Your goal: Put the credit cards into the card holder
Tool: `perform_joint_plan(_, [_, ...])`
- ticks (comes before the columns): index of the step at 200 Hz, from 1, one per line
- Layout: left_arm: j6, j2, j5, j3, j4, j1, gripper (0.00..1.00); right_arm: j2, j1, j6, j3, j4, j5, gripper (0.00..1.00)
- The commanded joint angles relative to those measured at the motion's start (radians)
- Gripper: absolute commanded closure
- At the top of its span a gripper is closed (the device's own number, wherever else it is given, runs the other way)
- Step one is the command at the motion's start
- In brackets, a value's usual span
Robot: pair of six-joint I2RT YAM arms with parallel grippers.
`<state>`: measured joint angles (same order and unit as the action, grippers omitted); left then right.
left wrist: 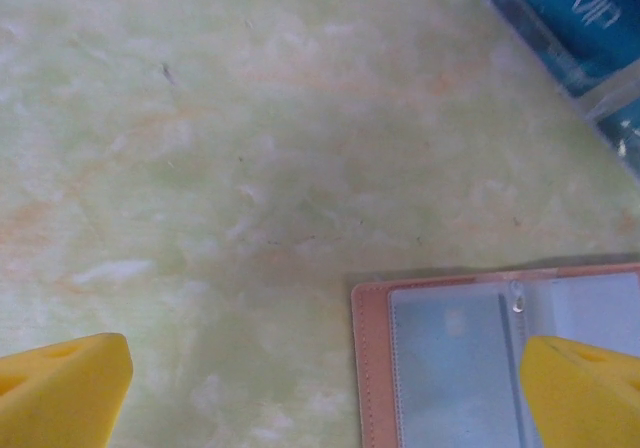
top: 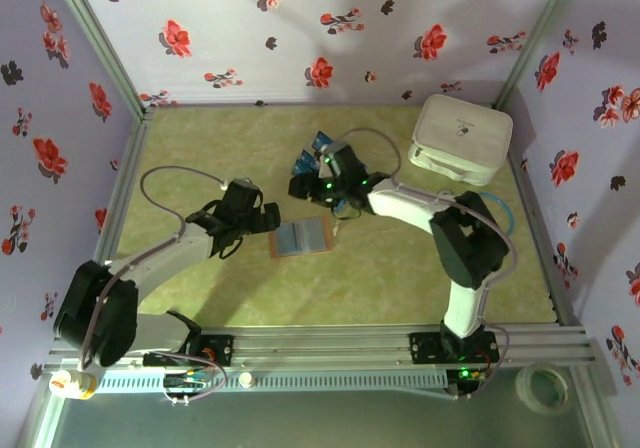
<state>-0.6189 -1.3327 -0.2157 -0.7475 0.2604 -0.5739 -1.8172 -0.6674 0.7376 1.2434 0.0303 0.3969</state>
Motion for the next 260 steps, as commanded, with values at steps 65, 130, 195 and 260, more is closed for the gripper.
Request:
perform_joint_plan(65, [0.019, -0.131, 0.003, -0.017, -0.052, -0.027, 0.0, -0.045, 0.057, -0.479, 0.275, 0.576, -0.344, 0.51])
perform_joint_plan(130, [0.02, -0.143, -0.008, -0.023, -0.039, -0.026, 0.0, -0.15, 0.045, -0.571, 0.364, 0.676, -0.424, 0.63])
perform_joint_plan(195, [0.015, -0.142, -0.006, -0.021, -0.04, -0.026, 0.0, -0.214, 0.018, -0.626, 0.411, 0.709, -0.497, 0.68])
perform_joint_plan(260, [0.015, -0.132, -0.008, -0.012, -0.038, -0.026, 0.0, -0.284, 0.009, -0.639, 0.472, 0.727, -0.513, 0.7])
